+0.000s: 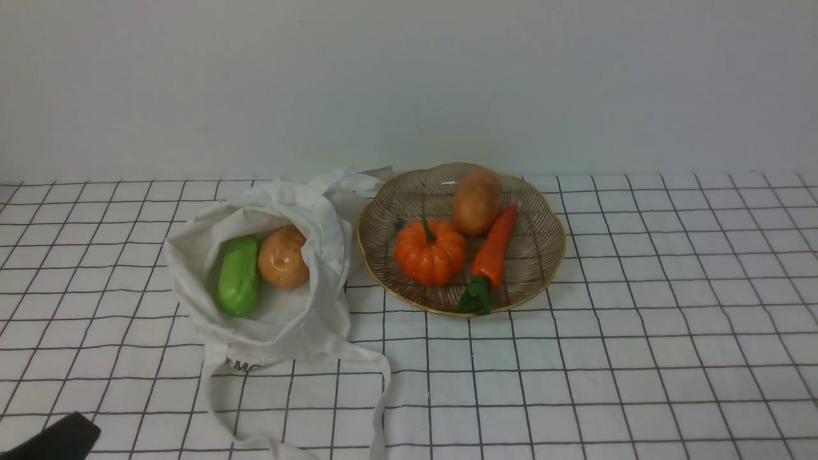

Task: Take vegetables from bag on white checkered tablecloth place on plate.
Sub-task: 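Reach into the cloth bag and grasp the green cucumber with the left gripper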

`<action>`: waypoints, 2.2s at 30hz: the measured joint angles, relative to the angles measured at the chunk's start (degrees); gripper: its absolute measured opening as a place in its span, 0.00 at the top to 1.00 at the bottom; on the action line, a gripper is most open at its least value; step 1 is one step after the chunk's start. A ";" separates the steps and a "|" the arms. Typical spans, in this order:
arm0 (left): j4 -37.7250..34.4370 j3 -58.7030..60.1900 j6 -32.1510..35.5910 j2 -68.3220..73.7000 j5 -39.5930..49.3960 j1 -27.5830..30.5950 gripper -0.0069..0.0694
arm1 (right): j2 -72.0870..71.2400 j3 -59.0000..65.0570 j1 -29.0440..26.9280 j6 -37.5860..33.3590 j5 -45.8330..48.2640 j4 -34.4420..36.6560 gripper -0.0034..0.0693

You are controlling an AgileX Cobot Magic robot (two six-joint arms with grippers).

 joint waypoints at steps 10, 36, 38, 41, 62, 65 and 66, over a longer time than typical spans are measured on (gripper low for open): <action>19.08 -32.69 14.52 43.45 28.26 0.00 0.92 | 0.00 0.00 0.00 0.00 0.00 0.00 0.97; 35.45 -77.14 12.34 108.13 38.46 -11.40 0.92 | 0.00 0.00 0.00 0.00 0.00 0.00 0.97; 37.25 -77.14 9.26 108.97 35.35 -11.40 0.90 | 0.00 0.00 0.00 0.00 0.00 0.00 0.97; 38.72 -77.14 6.81 109.24 33.11 -11.40 0.86 | 0.00 0.00 0.00 0.00 0.00 0.00 0.97; 41.14 -77.20 3.49 112.76 28.49 -11.38 0.30 | 0.00 0.00 0.00 0.00 0.00 0.00 0.97; 41.21 -77.33 3.04 113.33 29.94 -11.38 0.43 | 0.00 0.00 0.00 0.00 0.00 0.00 0.97; 41.06 -77.49 3.04 113.06 30.50 -11.38 0.43 | 0.00 0.00 0.00 0.00 0.00 0.00 0.97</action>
